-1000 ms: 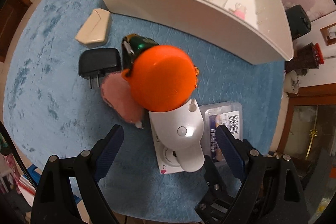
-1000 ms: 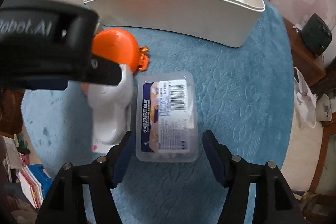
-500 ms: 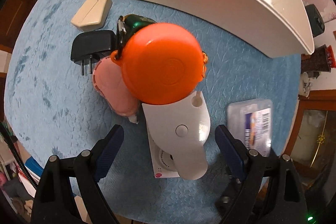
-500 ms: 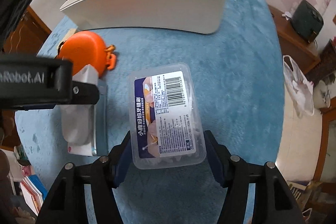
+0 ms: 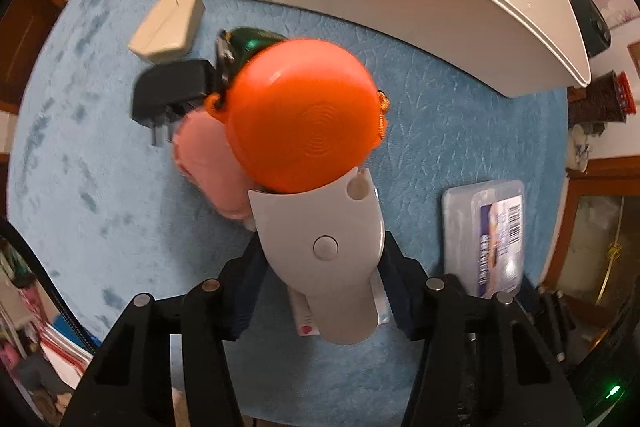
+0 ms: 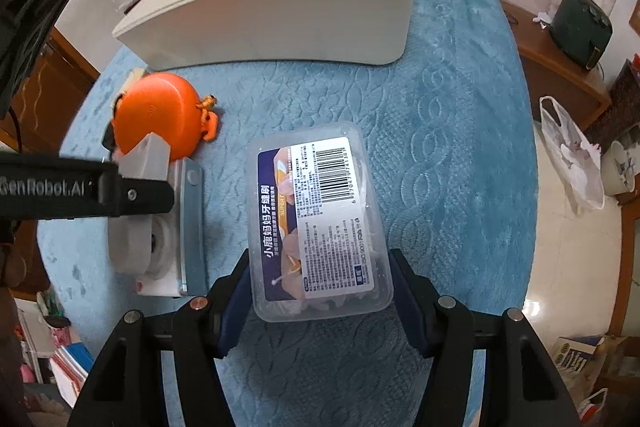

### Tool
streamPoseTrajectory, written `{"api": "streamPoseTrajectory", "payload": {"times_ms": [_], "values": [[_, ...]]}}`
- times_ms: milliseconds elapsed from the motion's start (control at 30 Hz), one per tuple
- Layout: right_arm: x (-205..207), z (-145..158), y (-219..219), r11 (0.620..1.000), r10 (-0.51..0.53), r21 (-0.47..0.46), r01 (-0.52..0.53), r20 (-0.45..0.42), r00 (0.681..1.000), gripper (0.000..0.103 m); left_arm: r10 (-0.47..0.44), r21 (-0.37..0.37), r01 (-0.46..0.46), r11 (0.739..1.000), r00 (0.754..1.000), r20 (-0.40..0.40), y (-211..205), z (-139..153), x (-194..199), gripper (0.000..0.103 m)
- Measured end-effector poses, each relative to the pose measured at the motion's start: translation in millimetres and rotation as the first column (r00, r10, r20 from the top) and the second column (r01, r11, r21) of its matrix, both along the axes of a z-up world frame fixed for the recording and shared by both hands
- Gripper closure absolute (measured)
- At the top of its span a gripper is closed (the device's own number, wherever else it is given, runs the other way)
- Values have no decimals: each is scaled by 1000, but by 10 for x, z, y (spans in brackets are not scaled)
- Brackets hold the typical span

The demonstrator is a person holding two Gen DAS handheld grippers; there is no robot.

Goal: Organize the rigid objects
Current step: 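Place the white dispenser and toothpick box into the bin and open both grippers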

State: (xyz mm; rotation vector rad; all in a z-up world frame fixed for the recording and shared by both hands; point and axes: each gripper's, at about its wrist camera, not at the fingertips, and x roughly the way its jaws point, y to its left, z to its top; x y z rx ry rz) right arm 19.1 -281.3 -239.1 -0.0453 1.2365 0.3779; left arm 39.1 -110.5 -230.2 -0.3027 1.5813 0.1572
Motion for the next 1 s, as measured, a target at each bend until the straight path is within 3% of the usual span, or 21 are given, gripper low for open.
{"api": "streamPoseTrajectory", "payload": {"times_ms": [167,200,333,467,633,733,867,1000], "values": [[-5,317,16,999,6,47,-9,44,999,39,-40,10,40,999,999,33,127,204,-50,45],[-3,387,14,998,7,57,-10,56,998,39,-32,34,28,999,994,101,141,248,-64,45],[81,756,38,994,3,110,-15,112,994,39,-80,45,74,996,986,144,180,553,-47,45],[261,1129,108,990,-7,138,-18,175,985,39,-130,60,119,991,967,221,59,910,92,45],[688,1423,216,989,-56,148,22,231,971,39,-197,143,158,977,925,326,1,1327,569,45],[1035,1471,280,988,-100,141,66,252,963,39,-222,167,171,971,903,367,57,1394,889,45],[1537,1309,350,980,-169,142,139,227,959,39,-247,181,187,965,881,403,97,1318,1352,45],[1958,987,413,975,-210,111,192,186,960,39,-225,155,176,972,886,405,166,1033,1786,45]]}}
